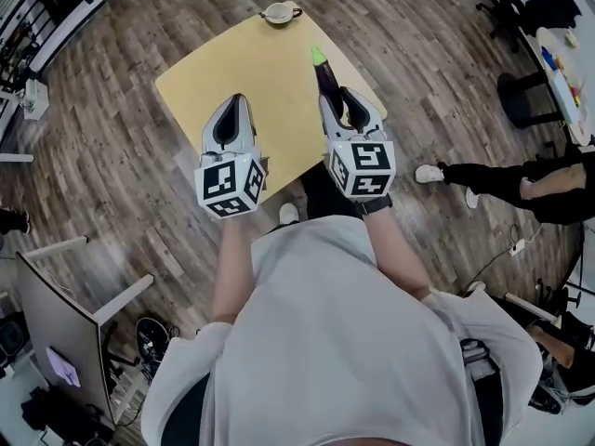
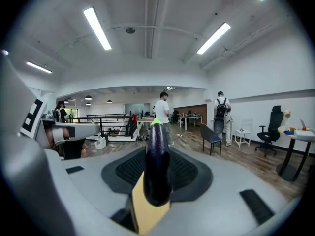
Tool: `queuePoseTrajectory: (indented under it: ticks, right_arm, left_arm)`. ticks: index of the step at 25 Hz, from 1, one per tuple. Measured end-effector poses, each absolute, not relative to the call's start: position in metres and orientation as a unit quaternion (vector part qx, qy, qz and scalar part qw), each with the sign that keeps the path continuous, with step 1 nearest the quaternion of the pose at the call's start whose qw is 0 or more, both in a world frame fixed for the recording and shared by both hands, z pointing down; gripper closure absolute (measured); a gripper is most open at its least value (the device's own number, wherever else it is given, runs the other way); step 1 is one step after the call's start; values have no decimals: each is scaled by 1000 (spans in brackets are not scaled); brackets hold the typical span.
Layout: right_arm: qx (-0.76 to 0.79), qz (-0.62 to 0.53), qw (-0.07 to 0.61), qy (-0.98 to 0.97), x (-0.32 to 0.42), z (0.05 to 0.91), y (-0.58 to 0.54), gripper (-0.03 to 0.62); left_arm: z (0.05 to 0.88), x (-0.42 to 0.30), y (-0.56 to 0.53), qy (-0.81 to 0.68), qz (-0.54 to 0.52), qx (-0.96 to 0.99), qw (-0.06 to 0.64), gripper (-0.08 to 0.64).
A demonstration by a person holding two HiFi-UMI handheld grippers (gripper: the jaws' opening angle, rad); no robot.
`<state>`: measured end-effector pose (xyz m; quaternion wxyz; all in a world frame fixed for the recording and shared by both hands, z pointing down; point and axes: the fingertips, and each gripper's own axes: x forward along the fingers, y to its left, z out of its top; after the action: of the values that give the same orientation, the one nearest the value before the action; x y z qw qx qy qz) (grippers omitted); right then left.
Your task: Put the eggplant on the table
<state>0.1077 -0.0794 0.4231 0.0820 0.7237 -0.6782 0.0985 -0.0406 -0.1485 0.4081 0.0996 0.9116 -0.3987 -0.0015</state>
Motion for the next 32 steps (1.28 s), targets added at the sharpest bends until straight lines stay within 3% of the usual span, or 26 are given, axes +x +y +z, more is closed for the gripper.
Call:
queuePoseTrajectory:
  ticks: [14,32]
  right_arm:
    - [689,138,116,-702,166,463,-221,439]
    - [598,217,182,-750,162,568,-349,439]
  left_arm:
    - [434,11,-282,-439,33,891,116,549]
    - [520,37,-386,-483,82,859,146,549]
